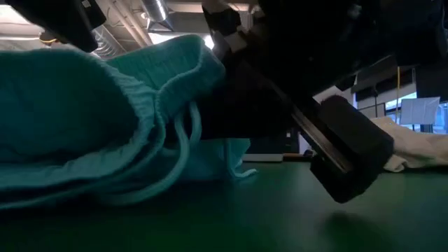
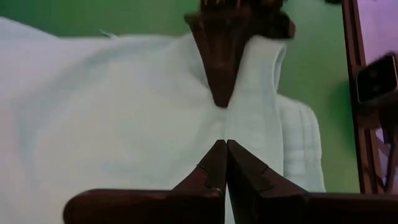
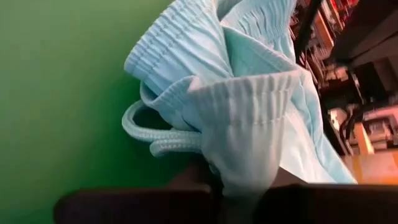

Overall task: Fold laundry
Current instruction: Fold the blue shorts

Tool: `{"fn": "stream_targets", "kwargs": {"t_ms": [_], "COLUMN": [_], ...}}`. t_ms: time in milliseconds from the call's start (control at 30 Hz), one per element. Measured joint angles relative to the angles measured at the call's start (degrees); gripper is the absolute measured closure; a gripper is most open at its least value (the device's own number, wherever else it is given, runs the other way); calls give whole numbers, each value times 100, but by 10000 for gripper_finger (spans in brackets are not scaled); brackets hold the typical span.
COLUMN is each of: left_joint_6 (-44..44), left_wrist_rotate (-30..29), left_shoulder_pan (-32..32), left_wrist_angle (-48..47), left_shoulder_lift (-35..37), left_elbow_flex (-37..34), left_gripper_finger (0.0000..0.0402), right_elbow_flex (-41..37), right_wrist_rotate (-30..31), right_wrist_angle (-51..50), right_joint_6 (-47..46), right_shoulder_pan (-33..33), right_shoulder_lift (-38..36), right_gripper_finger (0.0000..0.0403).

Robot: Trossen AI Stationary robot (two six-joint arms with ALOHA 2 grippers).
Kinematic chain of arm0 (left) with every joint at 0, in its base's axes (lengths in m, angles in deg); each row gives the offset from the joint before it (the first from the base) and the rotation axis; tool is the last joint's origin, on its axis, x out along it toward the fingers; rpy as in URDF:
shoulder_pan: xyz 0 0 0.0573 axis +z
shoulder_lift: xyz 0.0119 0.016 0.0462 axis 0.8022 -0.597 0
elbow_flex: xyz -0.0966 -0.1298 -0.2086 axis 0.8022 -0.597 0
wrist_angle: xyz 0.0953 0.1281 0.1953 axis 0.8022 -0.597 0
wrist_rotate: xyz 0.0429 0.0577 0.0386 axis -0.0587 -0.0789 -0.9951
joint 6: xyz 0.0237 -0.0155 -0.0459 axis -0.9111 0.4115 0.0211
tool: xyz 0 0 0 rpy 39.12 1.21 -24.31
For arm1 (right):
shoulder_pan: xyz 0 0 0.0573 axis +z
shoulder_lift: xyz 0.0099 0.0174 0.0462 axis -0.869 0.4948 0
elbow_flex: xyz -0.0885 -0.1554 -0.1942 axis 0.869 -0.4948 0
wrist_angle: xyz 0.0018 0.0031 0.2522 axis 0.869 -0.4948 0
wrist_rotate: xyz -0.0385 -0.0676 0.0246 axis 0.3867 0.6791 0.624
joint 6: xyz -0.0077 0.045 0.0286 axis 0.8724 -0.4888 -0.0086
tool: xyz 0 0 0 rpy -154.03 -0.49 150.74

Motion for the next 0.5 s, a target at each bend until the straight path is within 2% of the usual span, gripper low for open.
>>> {"fn": "stream_targets", "kwargs": {"t_ms": [300, 500], "left_joint_6": [-717, -680], "left_wrist_rotate": [-739, -460], "left_shoulder_pan": [-295, -371], "left_wrist_angle": [-185, -252], "left_shoulder_lift": [460, 563], "left_elbow_flex": [173, 175], "left_gripper_finger": [400, 399], "right_elbow_flex": [-2, -2], "right_wrist_rotate": [191, 79], "right_wrist_angle": [-444, -824], "right_joint_6": [-1560, -2577], "right_shoulder_pan": [-54, -302], "right_shoulder_lift": [-279, -656], "right_gripper_finger": [394, 394]}}
